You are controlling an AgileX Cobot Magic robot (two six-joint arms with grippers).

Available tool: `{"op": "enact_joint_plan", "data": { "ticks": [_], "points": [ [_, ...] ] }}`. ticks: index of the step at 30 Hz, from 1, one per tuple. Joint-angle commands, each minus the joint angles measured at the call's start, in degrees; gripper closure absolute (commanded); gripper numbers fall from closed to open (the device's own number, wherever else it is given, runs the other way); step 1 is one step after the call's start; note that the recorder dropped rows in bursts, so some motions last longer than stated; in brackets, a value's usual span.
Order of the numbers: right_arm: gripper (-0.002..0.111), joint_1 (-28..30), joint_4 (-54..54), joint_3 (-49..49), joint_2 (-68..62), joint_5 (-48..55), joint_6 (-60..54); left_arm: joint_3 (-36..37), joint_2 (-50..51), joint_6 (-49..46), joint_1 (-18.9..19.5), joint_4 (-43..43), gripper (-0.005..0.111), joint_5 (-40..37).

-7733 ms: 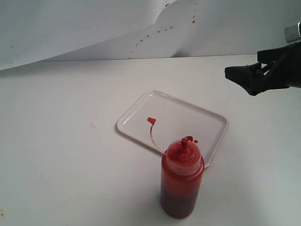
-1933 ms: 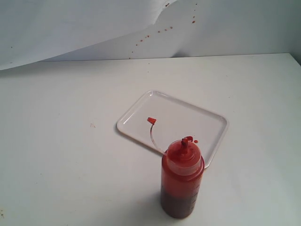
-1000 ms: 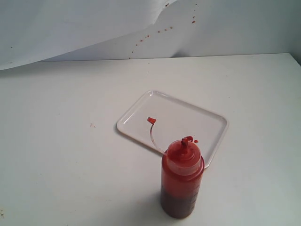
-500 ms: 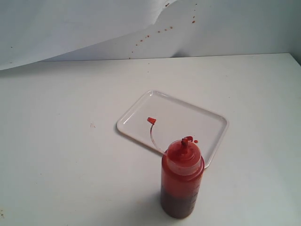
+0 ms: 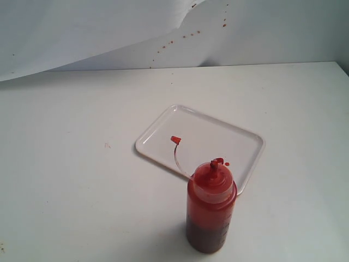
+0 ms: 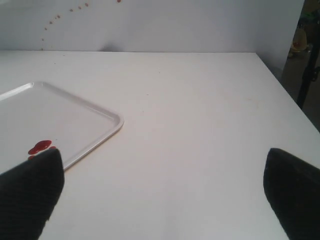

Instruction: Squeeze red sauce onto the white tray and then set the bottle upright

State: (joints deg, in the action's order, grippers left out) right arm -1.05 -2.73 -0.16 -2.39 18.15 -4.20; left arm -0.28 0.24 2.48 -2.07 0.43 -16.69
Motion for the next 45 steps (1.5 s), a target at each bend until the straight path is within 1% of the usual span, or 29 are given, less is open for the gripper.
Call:
{"op": "enact_joint_plan", "data": {
  "ticks": [1, 6, 8, 9, 10, 12, 14, 15, 16, 23, 27, 45],
  "points": [
    [0.003, -0.1, -0.2, 0.2, 0.3, -0.7, 0.2, 0.3, -0.2, 0.3, 0.2, -0.4, 0.107, 0.4],
    [0.003, -0.1, 0.3, 0.2, 0.3, -0.5, 0.2, 0.3, -0.2, 0.3, 0.2, -0.4, 0.107, 0.4],
    [0.008, -0.1, 0.3, 0.2, 0.3, -0.7, 1.4, 0.3, -0.2, 0.3, 0.2, -0.4, 0.107, 0.4],
    [0.015, -0.1, 0.3, 0.2, 0.3, -0.7, 1.8, 0.3, -0.2, 0.3, 0.2, -0.4, 0.107, 0.4],
    [0.024, -0.1, 0.3, 0.2, 0.3, -0.5, 2.0, 0.3, -0.2, 0.3, 0.2, -0.4, 0.107, 0.4],
    [0.048, -0.1, 0.3, 0.2, 0.3, -0.2, 2.1, 0.3, -0.2, 0.3, 0.2, -0.4, 0.107, 0.4],
    [0.078, -0.1, 0.3, 0.2, 0.3, -0.3, 1.6, 0.3, -0.2, 0.3, 0.2, -0.4, 0.107, 0.4],
    [0.091, -0.1, 0.5, 0.2, 0.3, -0.3, 1.3, 0.3, -0.2, 0.3, 0.2, -0.4, 0.107, 0.4],
    [0.107, -0.1, 0.6, 0.2, 0.3, -0.3, 1.2, 0.3, -0.2, 0.3, 0.2, -0.4, 0.107, 0.4],
    [0.108, 1.1, 1.7, 0.2, 2.4, 0.9, 1.2, 0.3, -0.2, 0.3, 0.2, -0.4, 0.107, 0.4],
    [0.108, 1.1, 3.2, 0.2, 2.4, 0.9, 1.2, 0.3, -0.2, 0.3, 0.2, -0.4, 0.107, 0.4],
    [0.108, 1.2, 3.4, 0.2, 2.4, 0.9, 1.2, 0.3, -0.2, 0.3, 0.2, -0.4, 0.107, 0.4]
  ]
}}
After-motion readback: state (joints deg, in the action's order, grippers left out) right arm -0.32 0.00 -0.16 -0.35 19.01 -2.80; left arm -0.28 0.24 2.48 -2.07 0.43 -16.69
